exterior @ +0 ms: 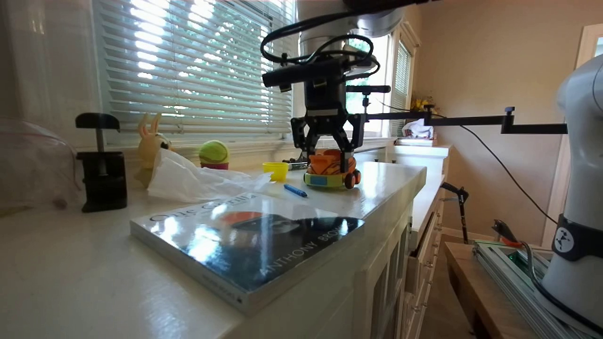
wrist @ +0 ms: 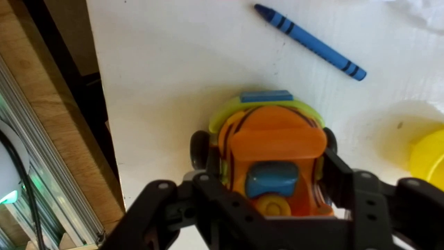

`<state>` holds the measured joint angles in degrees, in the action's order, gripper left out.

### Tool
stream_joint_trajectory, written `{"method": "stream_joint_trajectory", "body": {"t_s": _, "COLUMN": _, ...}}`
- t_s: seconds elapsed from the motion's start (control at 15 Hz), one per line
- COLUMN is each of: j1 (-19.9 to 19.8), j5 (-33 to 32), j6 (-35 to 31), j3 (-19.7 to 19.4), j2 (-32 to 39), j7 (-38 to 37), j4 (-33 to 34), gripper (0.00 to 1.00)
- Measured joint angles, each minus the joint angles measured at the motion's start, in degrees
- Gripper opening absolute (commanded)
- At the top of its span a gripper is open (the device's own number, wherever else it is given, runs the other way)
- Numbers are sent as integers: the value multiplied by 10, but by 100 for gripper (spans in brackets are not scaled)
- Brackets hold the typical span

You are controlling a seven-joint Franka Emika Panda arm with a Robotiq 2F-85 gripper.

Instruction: Turn the toy car so that its facing the opposite direction

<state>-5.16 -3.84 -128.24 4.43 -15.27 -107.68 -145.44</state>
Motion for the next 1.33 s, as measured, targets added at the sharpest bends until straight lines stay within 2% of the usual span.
{"method": "stream_joint_trajectory", "body": {"t_s": 0.73, "j1": 0, "j5": 0, "j6": -3, "j3": 0, "j2": 0, "j7": -2, "j4": 0, "gripper": 45}}
{"method": "stream_joint_trajectory", "body": {"t_s": 0.8, "j1": 0, "j5": 0, "j6": -3, "j3": 0, "j2": 0, "j7": -2, "j4": 0, "gripper": 91}}
{"method": "stream_joint_trajectory", "body": {"t_s": 1.0, "j1": 0, "j5": 0, "j6": -3, "j3": -1, "j2": 0, "j7": -3, "j4": 0, "gripper": 100}}
{"method": "stream_joint_trajectory", "body": {"t_s": 1.33, "j1": 0, "j5": 0, "j6": -3, "j3": -2, "j2": -4, "j7": -5, "j4": 0, "gripper": 100}}
